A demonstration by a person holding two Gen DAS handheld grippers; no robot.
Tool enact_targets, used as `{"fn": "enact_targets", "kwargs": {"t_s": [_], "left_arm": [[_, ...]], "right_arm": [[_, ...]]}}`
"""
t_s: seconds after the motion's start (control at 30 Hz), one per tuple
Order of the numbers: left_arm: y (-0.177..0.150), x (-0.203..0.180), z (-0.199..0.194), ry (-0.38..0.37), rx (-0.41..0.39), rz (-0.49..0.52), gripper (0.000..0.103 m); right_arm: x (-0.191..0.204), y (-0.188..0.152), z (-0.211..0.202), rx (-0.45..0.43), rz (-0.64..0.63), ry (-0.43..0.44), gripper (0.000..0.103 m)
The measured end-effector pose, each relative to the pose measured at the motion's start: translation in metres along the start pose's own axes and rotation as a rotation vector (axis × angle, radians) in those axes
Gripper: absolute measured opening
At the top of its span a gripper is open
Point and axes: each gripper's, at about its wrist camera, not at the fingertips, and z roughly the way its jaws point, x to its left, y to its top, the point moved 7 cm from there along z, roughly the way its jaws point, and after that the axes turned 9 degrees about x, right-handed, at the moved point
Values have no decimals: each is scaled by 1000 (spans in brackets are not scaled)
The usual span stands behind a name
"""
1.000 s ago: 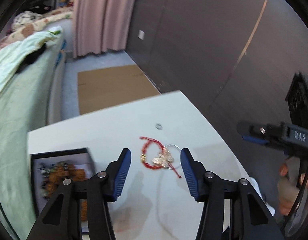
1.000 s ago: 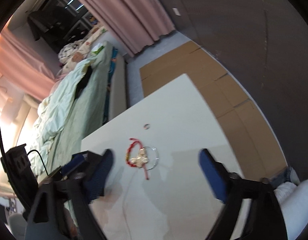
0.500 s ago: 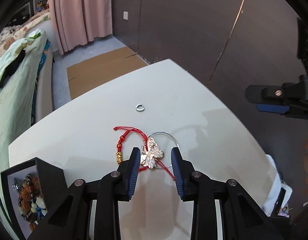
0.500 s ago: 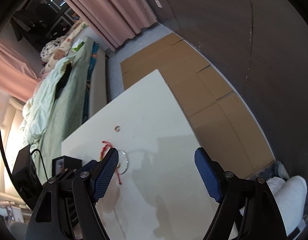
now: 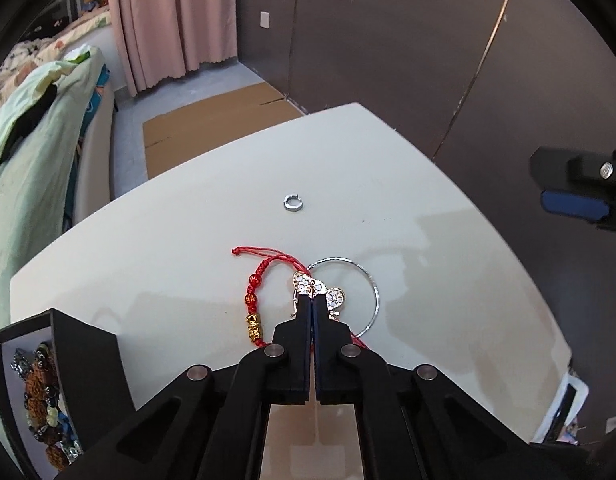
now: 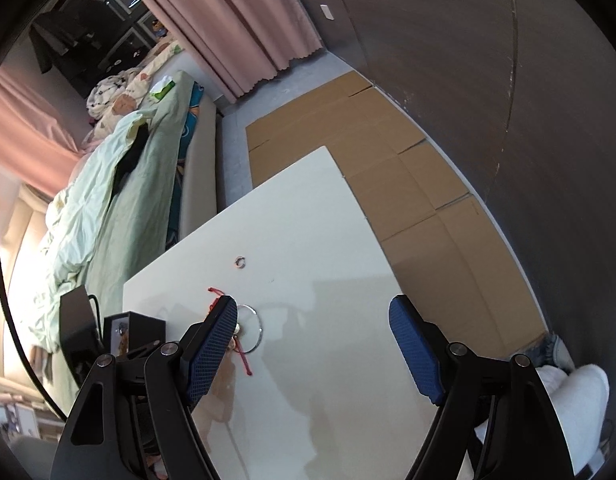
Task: Organize jewelry
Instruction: 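Lift the butterfly pendant with the left gripper while the right grasps the small silver ring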
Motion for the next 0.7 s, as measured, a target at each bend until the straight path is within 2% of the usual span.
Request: {"fn": "enact_targets", "kwargs": {"t_s": [0.47, 0.6, 0.7], "left_arm": [[6, 19, -55, -82, -115, -104, 0], [6, 28, -70, -90, -145, -119, 0], [7, 39, -81, -94, -170, -148, 0]], "right_arm": [[15, -6, 13, 24, -24, 20, 79], [29, -6, 23, 34, -37, 35, 68], [40, -4, 35, 47, -48, 31, 63]]}}
